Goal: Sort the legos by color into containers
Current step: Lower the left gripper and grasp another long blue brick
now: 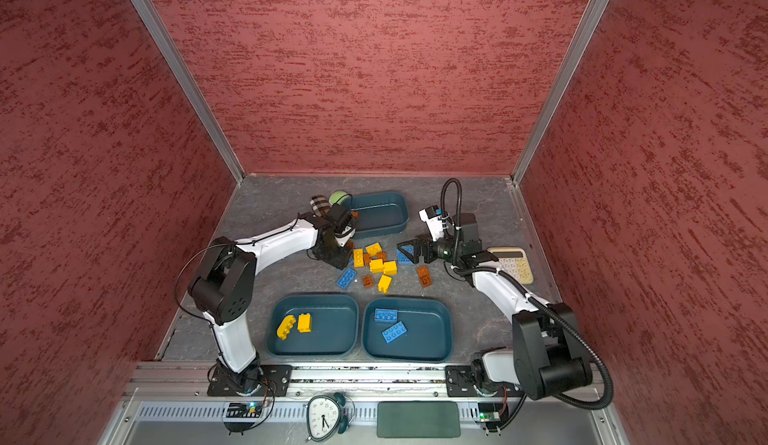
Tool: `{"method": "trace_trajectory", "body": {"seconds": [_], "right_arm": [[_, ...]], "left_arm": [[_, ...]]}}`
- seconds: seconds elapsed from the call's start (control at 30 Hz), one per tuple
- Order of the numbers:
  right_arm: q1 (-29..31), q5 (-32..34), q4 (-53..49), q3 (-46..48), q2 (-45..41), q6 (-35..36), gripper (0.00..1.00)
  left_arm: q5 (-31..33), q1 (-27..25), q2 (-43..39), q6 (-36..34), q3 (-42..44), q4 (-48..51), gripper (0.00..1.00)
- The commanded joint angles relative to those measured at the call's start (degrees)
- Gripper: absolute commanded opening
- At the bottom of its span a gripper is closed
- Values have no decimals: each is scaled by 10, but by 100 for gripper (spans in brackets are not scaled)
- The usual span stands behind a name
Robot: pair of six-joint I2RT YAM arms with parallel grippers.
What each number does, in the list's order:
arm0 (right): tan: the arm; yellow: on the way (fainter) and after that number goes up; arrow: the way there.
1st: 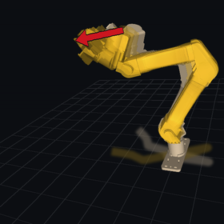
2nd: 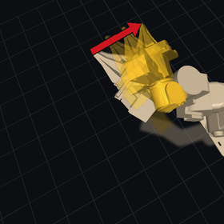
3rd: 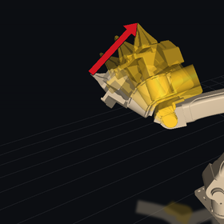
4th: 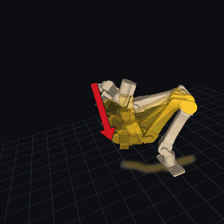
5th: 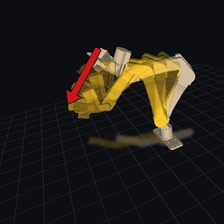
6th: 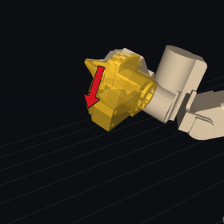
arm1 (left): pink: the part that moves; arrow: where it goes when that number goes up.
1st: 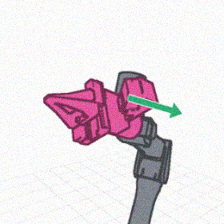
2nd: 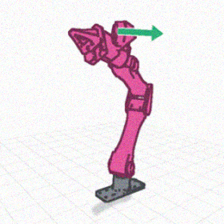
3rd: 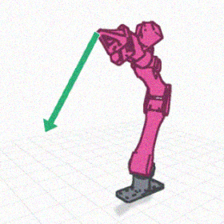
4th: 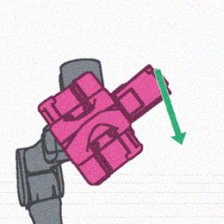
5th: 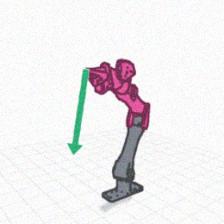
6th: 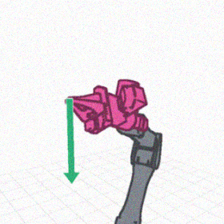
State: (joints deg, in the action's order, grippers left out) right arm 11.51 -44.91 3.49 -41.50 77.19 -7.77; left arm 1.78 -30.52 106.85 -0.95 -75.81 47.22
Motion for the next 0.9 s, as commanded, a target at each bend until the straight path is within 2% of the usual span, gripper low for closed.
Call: {"method": "trace_trajectory", "body": {"seconds": [0.0,0.5,0.87], "right_arm": [[-2,-14,24,0,10,-2,99],[-2,-20,36,5,24,-3,99],[-2,-17,36,9,22,-2,99]], "left_arm": [[13,9,5,-9,-13,-11,58],[-18,0,13,-16,-2,-14,56],[1,-3,36,-18,-7,-6,54]]}}
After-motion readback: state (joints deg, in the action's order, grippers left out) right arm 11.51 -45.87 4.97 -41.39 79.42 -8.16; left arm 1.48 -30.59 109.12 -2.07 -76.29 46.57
